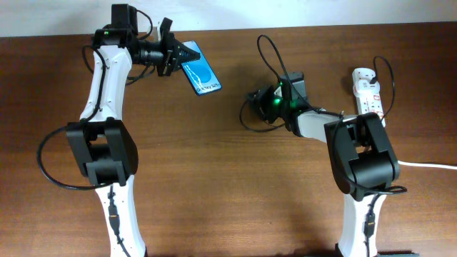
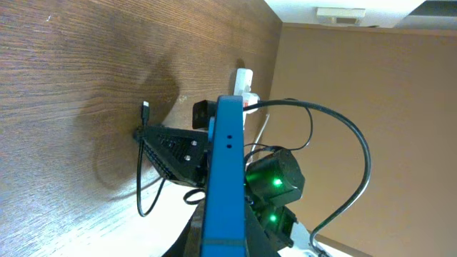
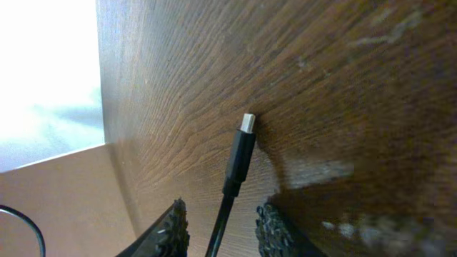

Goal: Plug charger to phone and switch on socket
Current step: 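Grasp the black USB-C cable end with the right gripper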

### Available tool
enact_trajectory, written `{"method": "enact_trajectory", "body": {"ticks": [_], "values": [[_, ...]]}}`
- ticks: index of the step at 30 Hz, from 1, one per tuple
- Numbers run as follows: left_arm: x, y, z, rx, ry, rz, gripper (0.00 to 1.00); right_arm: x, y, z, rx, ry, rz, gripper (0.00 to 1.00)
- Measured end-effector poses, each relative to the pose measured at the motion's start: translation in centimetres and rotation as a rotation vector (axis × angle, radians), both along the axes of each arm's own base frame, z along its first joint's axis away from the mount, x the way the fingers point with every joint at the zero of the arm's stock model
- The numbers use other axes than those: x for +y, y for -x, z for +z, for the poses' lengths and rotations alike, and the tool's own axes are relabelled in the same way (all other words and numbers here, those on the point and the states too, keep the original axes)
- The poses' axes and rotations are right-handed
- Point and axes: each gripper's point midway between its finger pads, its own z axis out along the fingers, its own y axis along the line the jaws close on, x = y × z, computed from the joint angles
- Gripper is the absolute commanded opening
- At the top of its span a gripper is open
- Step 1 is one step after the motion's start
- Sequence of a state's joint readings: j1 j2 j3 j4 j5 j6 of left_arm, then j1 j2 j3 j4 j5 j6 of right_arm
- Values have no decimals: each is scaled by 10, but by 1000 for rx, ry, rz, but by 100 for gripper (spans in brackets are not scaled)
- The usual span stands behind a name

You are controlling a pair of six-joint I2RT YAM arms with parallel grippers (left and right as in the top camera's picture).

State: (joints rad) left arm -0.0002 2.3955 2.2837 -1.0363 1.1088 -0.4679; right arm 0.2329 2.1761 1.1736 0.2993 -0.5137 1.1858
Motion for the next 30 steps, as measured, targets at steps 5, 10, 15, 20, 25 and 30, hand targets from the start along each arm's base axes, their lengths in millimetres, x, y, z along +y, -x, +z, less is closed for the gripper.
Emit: {"method": "enact_trajectory", "body": {"ticks": [5, 10, 15, 20, 25, 30], "values": [[0, 0, 0, 1, 0, 0, 0, 0, -2, -1, -8, 3, -1, 17], [0, -1, -3, 1, -16, 4, 0, -2, 0, -9, -12, 30, 14, 4], [-1, -1, -3, 1, -20, 4, 0, -25, 0, -6, -62, 14, 110, 4], [-1, 0, -2, 2, -15, 2, 0, -67, 32, 21, -69, 81, 257, 4], [-6, 3, 6, -11, 36, -26, 0, -78, 94, 160, -359, 241, 478, 4], [-21, 21, 46, -190, 254, -189, 0, -59, 178, 229, -531, 208, 687, 4]]}}
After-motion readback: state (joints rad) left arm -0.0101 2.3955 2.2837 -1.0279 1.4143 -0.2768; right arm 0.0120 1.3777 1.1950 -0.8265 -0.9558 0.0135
